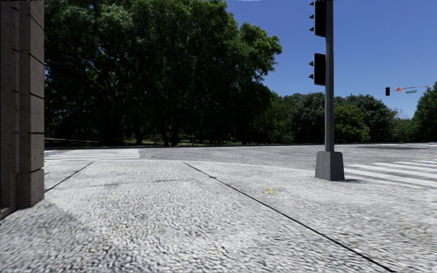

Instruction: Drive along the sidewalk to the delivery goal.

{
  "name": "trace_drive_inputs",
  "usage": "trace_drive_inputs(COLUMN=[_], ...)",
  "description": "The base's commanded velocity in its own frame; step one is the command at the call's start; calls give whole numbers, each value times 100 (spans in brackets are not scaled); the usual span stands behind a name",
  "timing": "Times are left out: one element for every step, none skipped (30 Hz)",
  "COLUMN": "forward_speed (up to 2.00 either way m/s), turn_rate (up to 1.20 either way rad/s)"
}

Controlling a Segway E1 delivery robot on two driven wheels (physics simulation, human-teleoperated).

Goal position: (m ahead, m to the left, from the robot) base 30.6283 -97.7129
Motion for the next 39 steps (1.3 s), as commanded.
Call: trace_drive_inputs(forward_speed=[117, 117, 117, 117, 117, 117, 117, 117, 117, 117, 117, 117, 117, 117, 117, 117, 117, 117, 117, 117, 117, 117, 118, 119, 119, 119, 120, 120, 121, 123, 127, 133, 133, 141, 143, 145, 147, 147, 152], turn_rate=[-64, -64, -64, -64, -64, -64, -64, -64, -64, -64, -64, -64, -64, -64, -64, -64, -64, -64, -64, -64, -64, -64, -64, -64, -64, -64, -64, -64, -64, -64, -64, -64, -64, -63, -53, -44, -30, -30, -21])
